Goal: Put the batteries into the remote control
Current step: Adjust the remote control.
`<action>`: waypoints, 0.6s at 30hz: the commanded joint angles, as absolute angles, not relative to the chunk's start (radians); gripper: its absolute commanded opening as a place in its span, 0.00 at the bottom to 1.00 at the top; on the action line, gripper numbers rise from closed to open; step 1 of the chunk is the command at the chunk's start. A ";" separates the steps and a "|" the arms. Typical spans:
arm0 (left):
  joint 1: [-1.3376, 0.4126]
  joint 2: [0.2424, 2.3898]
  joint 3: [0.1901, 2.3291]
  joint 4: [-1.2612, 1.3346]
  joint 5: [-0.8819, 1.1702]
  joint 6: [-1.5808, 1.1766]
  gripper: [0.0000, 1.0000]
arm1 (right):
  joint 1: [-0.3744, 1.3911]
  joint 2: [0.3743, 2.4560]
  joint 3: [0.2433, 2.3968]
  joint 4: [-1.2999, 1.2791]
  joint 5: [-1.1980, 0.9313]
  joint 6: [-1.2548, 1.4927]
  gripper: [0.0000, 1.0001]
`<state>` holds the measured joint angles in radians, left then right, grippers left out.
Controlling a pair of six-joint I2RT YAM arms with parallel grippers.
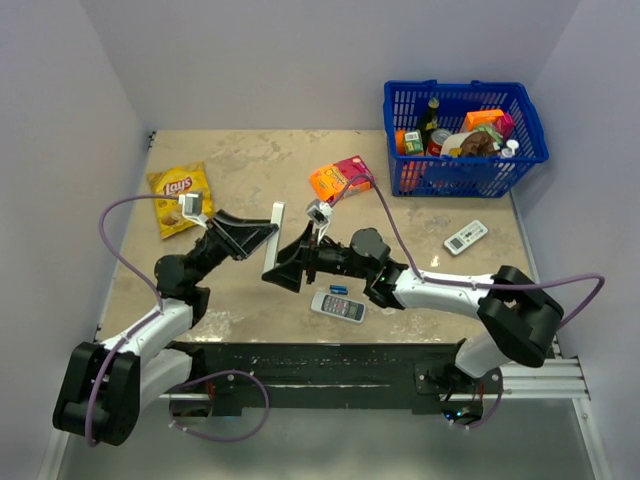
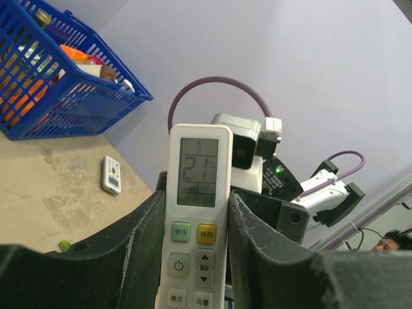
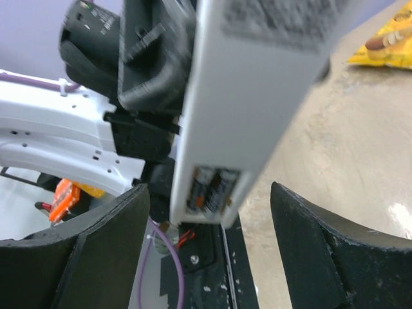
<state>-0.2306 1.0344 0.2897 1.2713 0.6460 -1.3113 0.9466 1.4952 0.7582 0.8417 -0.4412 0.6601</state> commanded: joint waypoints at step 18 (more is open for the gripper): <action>-0.235 0.740 0.356 0.995 0.654 -0.915 0.50 | 0.979 1.385 0.908 0.402 -0.364 0.401 0.03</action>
<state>-0.2401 0.8890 0.2714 1.2469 0.6968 -1.1770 0.9810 1.4502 0.8330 0.6941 -0.4358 0.5774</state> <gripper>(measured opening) 0.440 0.418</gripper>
